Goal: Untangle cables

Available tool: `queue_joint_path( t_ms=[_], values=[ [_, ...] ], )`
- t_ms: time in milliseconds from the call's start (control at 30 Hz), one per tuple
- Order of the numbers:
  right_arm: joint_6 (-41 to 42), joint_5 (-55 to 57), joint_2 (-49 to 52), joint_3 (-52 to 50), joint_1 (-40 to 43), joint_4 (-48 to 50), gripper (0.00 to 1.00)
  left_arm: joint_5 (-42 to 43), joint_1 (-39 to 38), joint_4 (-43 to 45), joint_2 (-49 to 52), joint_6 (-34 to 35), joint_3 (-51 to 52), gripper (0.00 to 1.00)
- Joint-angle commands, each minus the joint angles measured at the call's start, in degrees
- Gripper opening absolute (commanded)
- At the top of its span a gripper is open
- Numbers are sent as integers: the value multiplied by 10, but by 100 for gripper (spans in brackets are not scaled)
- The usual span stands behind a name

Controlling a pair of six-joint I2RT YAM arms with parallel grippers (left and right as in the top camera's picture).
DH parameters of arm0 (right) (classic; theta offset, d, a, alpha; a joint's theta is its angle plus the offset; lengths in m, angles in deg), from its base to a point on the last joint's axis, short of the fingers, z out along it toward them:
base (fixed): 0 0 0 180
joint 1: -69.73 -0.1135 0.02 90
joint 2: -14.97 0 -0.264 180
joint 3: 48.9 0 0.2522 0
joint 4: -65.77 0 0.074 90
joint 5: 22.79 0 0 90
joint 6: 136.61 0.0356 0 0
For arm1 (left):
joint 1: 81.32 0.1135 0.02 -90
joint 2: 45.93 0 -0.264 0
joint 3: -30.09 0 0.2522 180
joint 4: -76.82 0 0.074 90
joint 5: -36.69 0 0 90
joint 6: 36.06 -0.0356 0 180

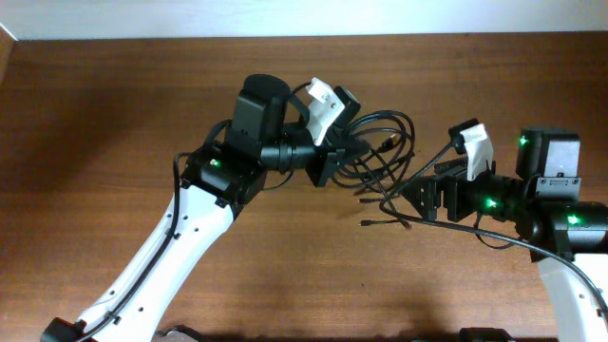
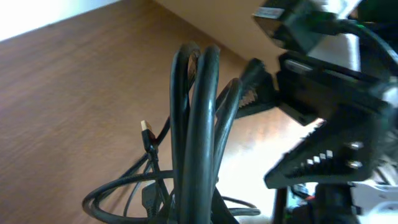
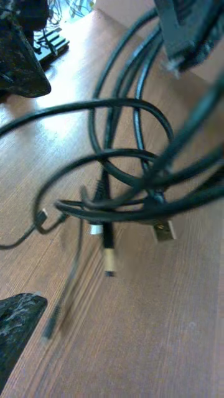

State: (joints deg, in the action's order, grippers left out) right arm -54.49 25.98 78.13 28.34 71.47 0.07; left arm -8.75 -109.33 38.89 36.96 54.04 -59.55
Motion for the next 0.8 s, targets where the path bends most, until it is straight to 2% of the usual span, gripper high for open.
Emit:
queue_joint_path(
  t_ms=[0,33,200,267,367,433,667,767],
  values=[
    [-2,45,-6,-2,2,19,99,101,-8,6,-13,2,-9,0],
    [0,64,-1,-2,2,32,99,132,-19,6,-13,1,-9,0],
    [15,147,19,-2,2,59,99,178,-47,5,-13,1,-9,0],
    [40,228,31,-2,3,56,99,198,-49,5,-13,1,-9,0],
    [65,309,41,-2,3,45,99,202,-42,5,-13,1,-9,0],
    [67,316,41,-2,3,41,99,202,-33,5,-13,1,-9,0],
    [69,314,41,-2,3,42,98,202,-15,5,-13,1,-9,34],
    [69,314,41,-2,3,42,89,202,-15,5,-13,1,-9,37]
  ],
)
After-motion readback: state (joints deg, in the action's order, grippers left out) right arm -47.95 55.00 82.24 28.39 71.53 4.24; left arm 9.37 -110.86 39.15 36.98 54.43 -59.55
